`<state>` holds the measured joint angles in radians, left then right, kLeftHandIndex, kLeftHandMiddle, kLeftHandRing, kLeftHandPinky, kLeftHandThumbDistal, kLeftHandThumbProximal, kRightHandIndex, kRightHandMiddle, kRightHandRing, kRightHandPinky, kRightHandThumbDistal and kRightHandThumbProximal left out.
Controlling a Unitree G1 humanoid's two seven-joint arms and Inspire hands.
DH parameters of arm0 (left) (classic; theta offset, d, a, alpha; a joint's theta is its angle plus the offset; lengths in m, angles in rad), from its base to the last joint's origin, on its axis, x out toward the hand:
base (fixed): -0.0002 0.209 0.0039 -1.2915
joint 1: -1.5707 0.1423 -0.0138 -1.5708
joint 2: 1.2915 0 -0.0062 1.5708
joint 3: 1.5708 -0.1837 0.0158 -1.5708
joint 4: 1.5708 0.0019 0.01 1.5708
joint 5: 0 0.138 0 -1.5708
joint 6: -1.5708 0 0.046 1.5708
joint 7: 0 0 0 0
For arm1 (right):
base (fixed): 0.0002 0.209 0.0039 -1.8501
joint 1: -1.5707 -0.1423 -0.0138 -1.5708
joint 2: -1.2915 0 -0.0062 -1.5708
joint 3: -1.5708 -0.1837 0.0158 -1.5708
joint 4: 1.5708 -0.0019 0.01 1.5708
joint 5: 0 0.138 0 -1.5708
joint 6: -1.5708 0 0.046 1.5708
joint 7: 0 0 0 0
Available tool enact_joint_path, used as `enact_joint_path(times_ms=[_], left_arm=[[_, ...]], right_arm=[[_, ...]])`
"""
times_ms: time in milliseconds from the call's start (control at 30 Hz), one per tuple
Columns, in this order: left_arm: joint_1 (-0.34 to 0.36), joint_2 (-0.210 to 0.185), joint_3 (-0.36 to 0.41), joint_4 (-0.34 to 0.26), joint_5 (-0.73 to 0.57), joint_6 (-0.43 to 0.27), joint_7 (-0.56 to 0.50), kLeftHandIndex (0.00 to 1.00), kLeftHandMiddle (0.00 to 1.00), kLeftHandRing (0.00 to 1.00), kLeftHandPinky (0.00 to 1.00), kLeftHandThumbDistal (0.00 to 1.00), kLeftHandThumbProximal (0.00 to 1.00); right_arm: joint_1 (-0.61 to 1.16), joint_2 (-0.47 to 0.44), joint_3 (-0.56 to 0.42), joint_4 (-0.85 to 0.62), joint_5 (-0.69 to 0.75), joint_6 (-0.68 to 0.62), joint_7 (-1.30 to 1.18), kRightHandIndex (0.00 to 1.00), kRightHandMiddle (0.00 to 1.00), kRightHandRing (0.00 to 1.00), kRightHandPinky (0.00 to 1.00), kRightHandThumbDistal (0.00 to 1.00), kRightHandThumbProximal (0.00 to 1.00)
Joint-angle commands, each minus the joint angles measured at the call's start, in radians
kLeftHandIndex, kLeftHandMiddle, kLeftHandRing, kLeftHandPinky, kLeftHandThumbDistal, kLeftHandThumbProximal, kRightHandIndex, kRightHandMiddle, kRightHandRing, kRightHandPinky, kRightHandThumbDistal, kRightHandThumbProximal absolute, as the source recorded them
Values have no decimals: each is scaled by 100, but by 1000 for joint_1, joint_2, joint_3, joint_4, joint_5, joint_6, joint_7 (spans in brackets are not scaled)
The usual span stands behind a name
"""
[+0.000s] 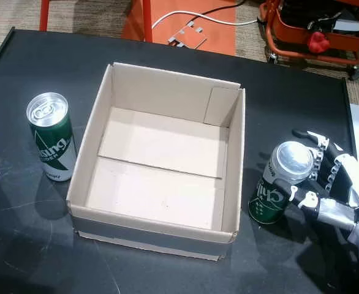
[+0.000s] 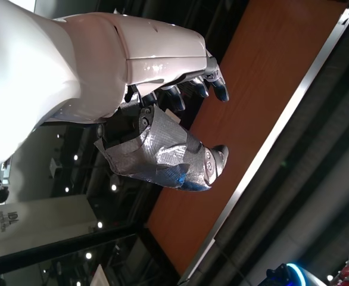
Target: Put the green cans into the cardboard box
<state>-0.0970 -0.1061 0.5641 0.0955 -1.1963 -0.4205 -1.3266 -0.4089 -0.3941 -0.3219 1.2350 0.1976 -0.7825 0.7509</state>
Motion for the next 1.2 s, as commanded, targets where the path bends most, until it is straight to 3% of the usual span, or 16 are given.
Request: enact_joint_path(times_ms=[0,200,567,800,933,1033,1167], left_arm=[[24,-45,11,-1,4,-7,6,72,81,90,86,54,30],[36,-44,4,-9,0,12,27,71,81,90,87,50,38],[44,-55,1,-24,-1,19,46,70,80,89,88,53,40],[48,-52,-2,-31,-22,50,47,71,80,89,88,48,37],[43,-56,4,-28,-13,33,51,69,79,88,88,53,39],[48,-53,2,-28,-32,62,53,70,79,87,87,55,36],[48,-47,7,-22,-45,81,44,70,79,87,87,51,35]], right_arm=[[1,-14,-1,10,-2,13,-1,72,76,72,83,100,88],[-4,-19,-3,11,-2,30,0,73,77,72,83,100,87],[-12,-24,2,13,-12,37,-12,73,77,73,83,100,87],[-29,-15,4,18,-18,42,-14,72,77,74,83,100,86],[-43,-5,2,23,-13,49,-4,72,77,74,82,100,84],[-53,-2,4,26,-15,55,-5,72,76,74,82,100,84],[-59,-4,15,28,-32,42,-24,72,77,74,82,100,87]])
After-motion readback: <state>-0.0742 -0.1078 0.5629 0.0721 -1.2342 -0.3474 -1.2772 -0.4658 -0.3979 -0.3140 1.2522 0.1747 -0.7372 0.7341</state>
